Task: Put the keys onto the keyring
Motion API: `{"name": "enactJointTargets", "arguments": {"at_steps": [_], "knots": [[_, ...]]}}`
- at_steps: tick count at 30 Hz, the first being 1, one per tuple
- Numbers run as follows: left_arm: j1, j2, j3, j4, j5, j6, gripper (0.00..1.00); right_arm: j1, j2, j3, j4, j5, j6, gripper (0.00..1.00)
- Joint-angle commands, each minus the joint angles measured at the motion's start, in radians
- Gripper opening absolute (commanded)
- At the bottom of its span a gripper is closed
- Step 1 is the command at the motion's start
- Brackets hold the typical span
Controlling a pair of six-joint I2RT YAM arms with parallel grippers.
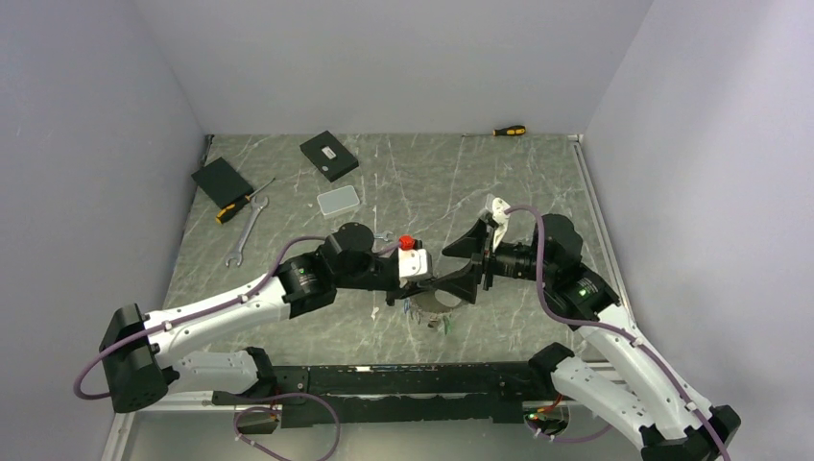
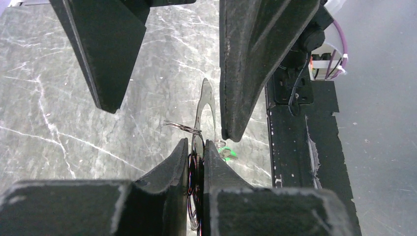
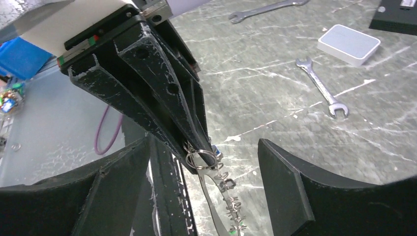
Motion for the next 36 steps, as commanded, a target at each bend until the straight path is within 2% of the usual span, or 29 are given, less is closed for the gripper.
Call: {"name": "enactJointTargets", "arguments": {"at_steps": [1, 3, 10, 16, 21, 26, 28, 30, 32, 36], "knots": [[0.000, -0.030, 0.051, 0.040, 0.071, -0.028, 0.00, -0.002, 0.014, -0.002, 0.084, -0.108, -0.033, 0.80], [0.001, -0.027, 0.055, 0.044, 0.075, -0.034, 0.00, -0.002, 0.023, 0.005, 0.071, -0.116, -0.040, 0.70], [0.006, -0.011, 0.072, 0.049, 0.050, -0.055, 0.00, -0.002, 0.033, 0.002, 0.056, -0.111, -0.040, 0.53], [0.008, -0.002, 0.077, 0.055, 0.021, -0.064, 0.00, 0.000, 0.021, -0.018, 0.065, -0.096, -0.014, 0.52], [0.010, 0.007, 0.077, 0.065, 0.012, -0.071, 0.00, 0.000, 0.019, -0.031, 0.078, -0.089, 0.001, 0.45], [0.011, 0.008, 0.074, 0.075, 0.008, -0.077, 0.00, -0.001, 0.019, -0.031, 0.080, -0.079, 0.001, 0.32], [0.012, 0.009, 0.074, 0.076, 0.006, -0.078, 0.00, 0.000, 0.017, -0.032, 0.085, -0.077, 0.005, 0.23], [0.014, 0.011, 0.074, 0.076, 0.002, -0.080, 0.00, 0.000, 0.014, -0.034, 0.090, -0.072, 0.010, 0.08], [0.014, 0.014, 0.074, 0.077, -0.005, -0.080, 0.00, 0.001, 0.012, -0.036, 0.093, -0.071, 0.016, 0.00], [0.017, 0.019, 0.076, 0.078, -0.017, -0.081, 0.00, 0.003, 0.010, -0.039, 0.092, -0.069, 0.034, 0.00]]}}
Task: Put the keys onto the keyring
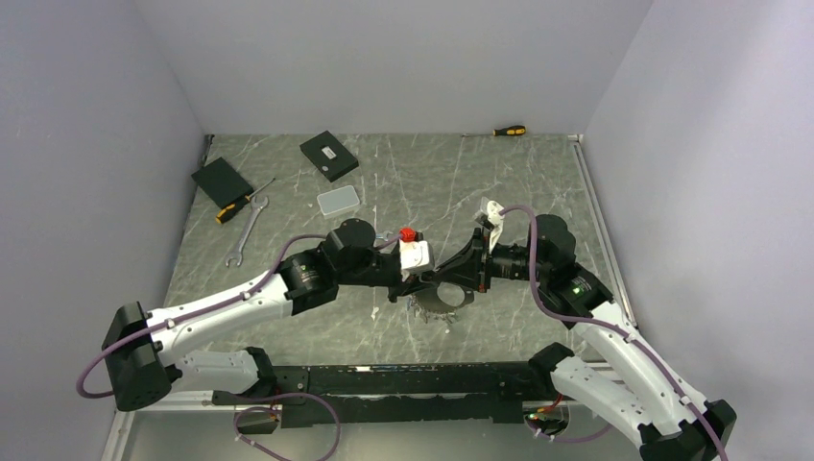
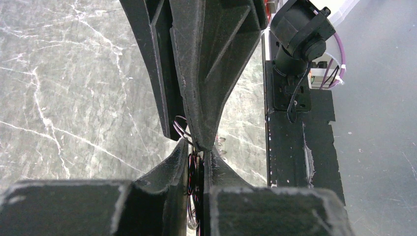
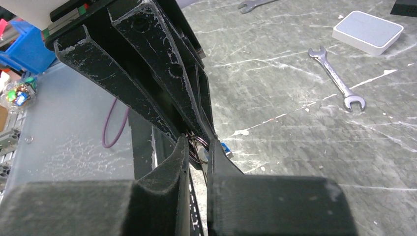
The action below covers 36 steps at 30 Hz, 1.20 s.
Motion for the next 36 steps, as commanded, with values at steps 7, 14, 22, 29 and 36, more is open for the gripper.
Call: {"name": "enactJointTargets", "arguments": {"at_steps": [7, 14, 22, 29, 36], "knots": [[0.005, 0.023, 0.076, 0.035, -0.065, 0.037, 0.00, 0.007, -0.041, 0.001, 0.104, 0.063, 0.148, 0.00], [0.005, 0.018, 0.044, 0.082, -0.042, 0.083, 0.00, 0.007, -0.095, -0.067, 0.361, 0.147, 0.408, 0.00], [0.006, 0.009, 0.020, 0.096, -0.156, 0.152, 0.00, 0.007, -0.119, -0.050, 0.334, 0.356, 0.597, 0.00], [0.006, 0.063, 0.028, 0.194, -0.279, 0.124, 0.00, 0.006, -0.087, -0.022, 0.337, 0.431, 0.707, 0.00], [0.005, 0.140, 0.066, 0.230, -0.280, 0.061, 0.33, 0.013, -0.044, -0.053, 0.488, 0.393, 0.780, 0.00]]}}
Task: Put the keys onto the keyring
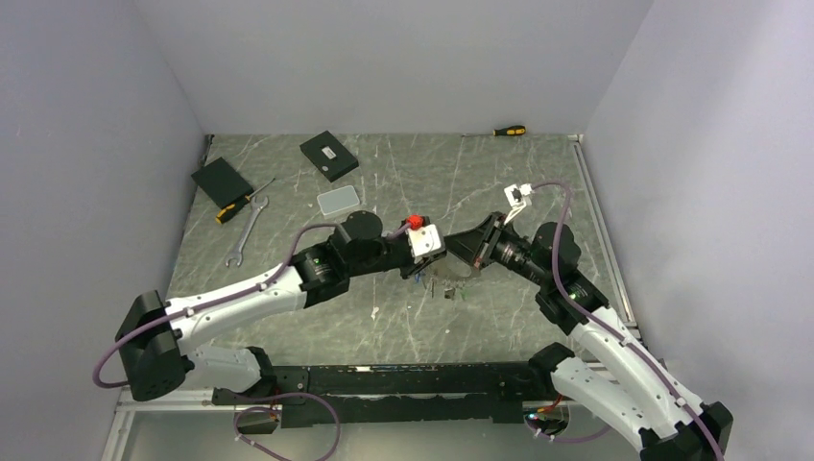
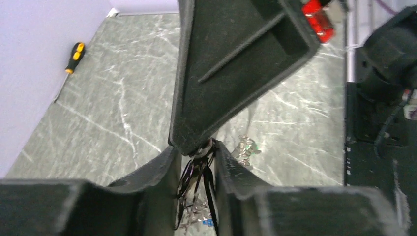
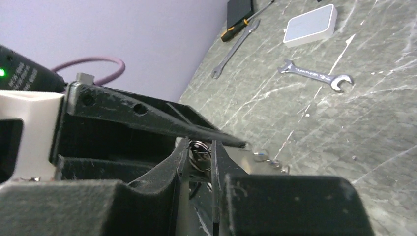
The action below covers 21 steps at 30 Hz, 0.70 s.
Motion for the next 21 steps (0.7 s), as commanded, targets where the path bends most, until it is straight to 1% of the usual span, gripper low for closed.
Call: {"name": "enactJointTargets", "arguments": {"at_steps": [1, 3, 5, 7, 9, 10, 11, 12, 13, 15, 16, 17, 18, 20, 21], "knots": [[-0.005, 0.069, 0.042, 0.091, -0.106, -0.051, 0.37, 0.019, 0.009, 0.044, 0.268, -0.001, 0.145, 0.00], [-0.005, 0.075, 0.054, 0.074, -0.107, -0.053, 0.42, 0.020, 0.006, 0.053, 0.253, -0.003, 0.127, 0.00], [-0.005, 0.063, 0.052, 0.060, -0.099, -0.056, 0.50, 0.020, -0.007, 0.054, 0.237, 0.006, 0.104, 0.00], [-0.004, 0.027, 0.034, 0.040, -0.064, -0.053, 0.67, 0.020, -0.024, 0.054, 0.222, 0.012, 0.080, 0.00], [-0.004, -0.010, 0.014, 0.023, -0.035, -0.052, 0.71, 0.021, -0.039, 0.051, 0.216, 0.016, 0.061, 0.00], [-0.002, -0.028, 0.001, 0.020, -0.032, -0.055, 0.71, 0.019, -0.044, 0.050, 0.207, 0.019, 0.051, 0.00], [-0.001, -0.042, -0.011, 0.015, -0.026, -0.055, 0.68, 0.019, -0.045, 0.053, 0.193, 0.023, 0.039, 0.22], [0.002, -0.053, -0.023, 0.008, -0.023, -0.053, 0.52, 0.019, -0.045, 0.059, 0.167, 0.026, 0.021, 0.00], [0.006, -0.059, -0.033, 0.004, -0.032, -0.053, 0.42, 0.019, -0.046, 0.063, 0.142, 0.028, -0.003, 0.00], [0.017, -0.062, -0.046, -0.005, -0.042, -0.058, 0.25, 0.019, -0.054, 0.078, 0.070, 0.065, -0.070, 0.00], [0.019, -0.061, -0.049, -0.011, -0.045, -0.062, 0.21, 0.019, -0.063, 0.086, 0.032, 0.094, -0.096, 0.00], [0.022, -0.060, -0.048, -0.016, -0.046, -0.069, 0.21, 0.019, -0.072, 0.093, 0.001, 0.132, -0.133, 0.00], [0.023, -0.059, -0.046, -0.029, -0.047, -0.078, 0.25, 0.019, -0.077, 0.101, -0.059, 0.169, -0.180, 0.00], [0.023, -0.064, -0.043, -0.055, -0.055, -0.094, 0.42, 0.020, -0.074, 0.123, -0.169, 0.238, -0.236, 0.00], [0.024, -0.073, -0.048, -0.065, -0.071, -0.108, 0.48, 0.019, -0.068, 0.129, -0.220, 0.266, -0.251, 0.04]]}}
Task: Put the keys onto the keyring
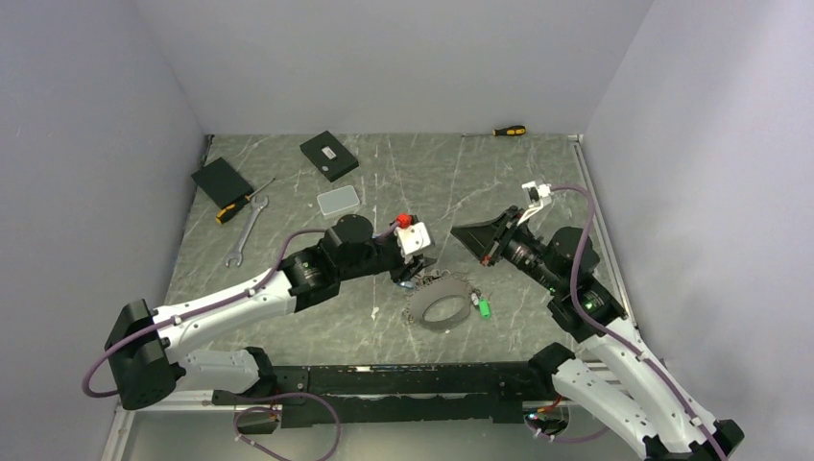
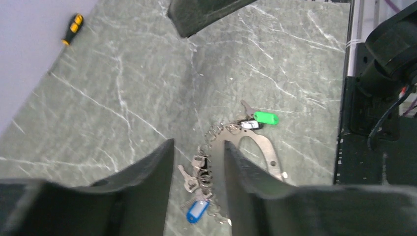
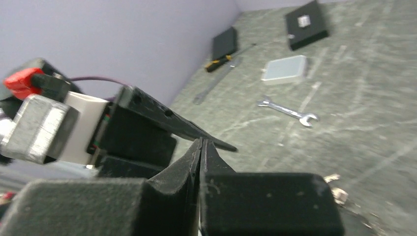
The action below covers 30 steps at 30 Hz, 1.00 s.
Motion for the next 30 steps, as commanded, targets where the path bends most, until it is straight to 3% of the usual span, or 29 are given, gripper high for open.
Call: {"name": "enactJointTargets", "arguments": {"at_steps": [1, 3, 5, 8, 14, 18, 26, 30], "knots": [[0.006, -0.027, -0.016, -0.046, -0.040, -0.066, 0.54, 0.003, 0.000, 0.073, -0.253, 0.174, -0.158, 0.10], [0.006, -0.036, -0.043, -0.065, -0.108, -0.106, 0.64, 0.003, 0.020, 0.065, -0.322, 0.196, -0.159, 0.28], [0.006, -0.034, -0.068, -0.079, -0.226, -0.182, 0.68, 0.004, 0.046, 0.034, -0.362, 0.198, -0.149, 0.43], [0.012, -0.024, -0.091, -0.174, -0.270, -0.310, 0.70, 0.016, 0.091, -0.031, -0.362, 0.169, -0.131, 0.53], [0.014, -0.022, -0.193, -0.211, -0.179, -0.477, 0.69, 0.198, 0.185, -0.126, -0.281, 0.262, -0.159, 0.62], [0.014, -0.030, -0.245, -0.223, -0.209, -0.561, 0.67, 0.315, 0.318, -0.138, -0.248, 0.283, -0.221, 0.66], [0.023, -0.178, -0.285, -0.327, -0.449, -0.623, 0.71, 0.343, 0.420, -0.179, -0.133, 0.374, -0.094, 0.67], [0.028, -0.206, -0.287, -0.352, -0.478, -0.630, 0.71, 0.344, 0.508, -0.163, -0.082, 0.308, -0.086, 0.65]]}}
